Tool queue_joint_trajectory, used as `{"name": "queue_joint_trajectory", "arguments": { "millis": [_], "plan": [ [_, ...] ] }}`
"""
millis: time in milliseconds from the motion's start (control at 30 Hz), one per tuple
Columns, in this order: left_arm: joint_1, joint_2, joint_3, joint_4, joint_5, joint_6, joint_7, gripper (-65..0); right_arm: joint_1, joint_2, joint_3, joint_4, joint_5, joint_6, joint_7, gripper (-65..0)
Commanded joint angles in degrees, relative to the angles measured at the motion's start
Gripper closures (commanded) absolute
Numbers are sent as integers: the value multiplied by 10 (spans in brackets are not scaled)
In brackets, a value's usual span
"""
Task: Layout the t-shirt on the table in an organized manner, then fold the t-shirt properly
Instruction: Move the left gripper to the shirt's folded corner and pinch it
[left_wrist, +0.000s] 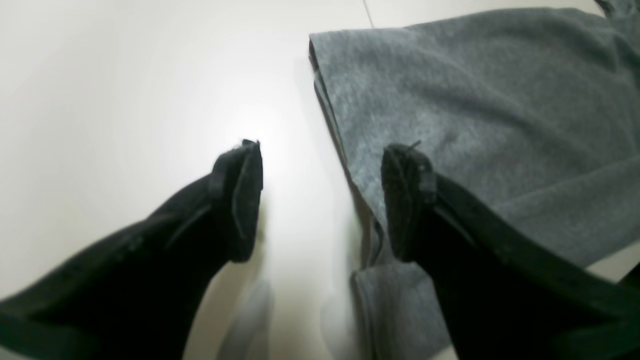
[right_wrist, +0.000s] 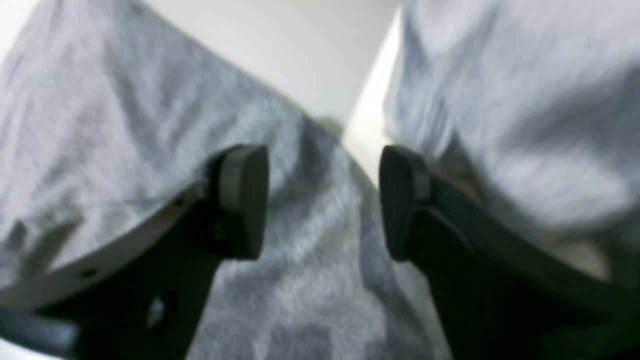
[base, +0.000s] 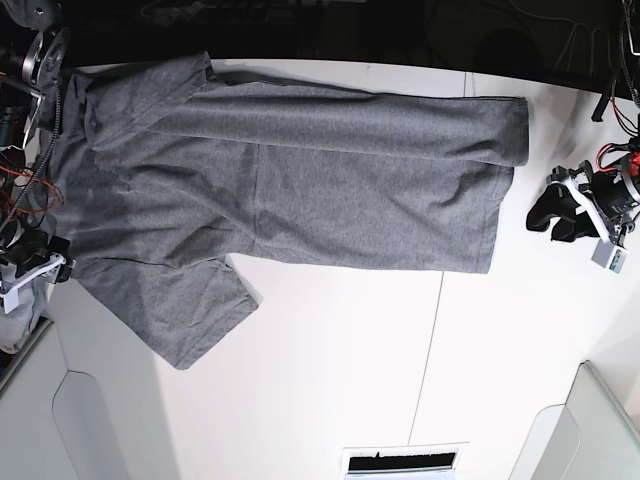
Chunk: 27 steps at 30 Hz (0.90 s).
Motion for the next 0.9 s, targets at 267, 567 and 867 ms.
{"name": "queue_joint_trajectory", "arguments": {
  "millis": [267,567,867],
  "plan": [
    [-69,-12,43,-44,-1,5,-24,-400,14,11,2,-35,-9,1,10,-347],
    [-190,8,112,-195,47,15,-58,-400,12,11,2,-37,-9,2,9,-347],
    [-210,28,171,-233,59,11,-62,-400,-5,11,2,-37,-9,3,10,-347]
  ]
}}
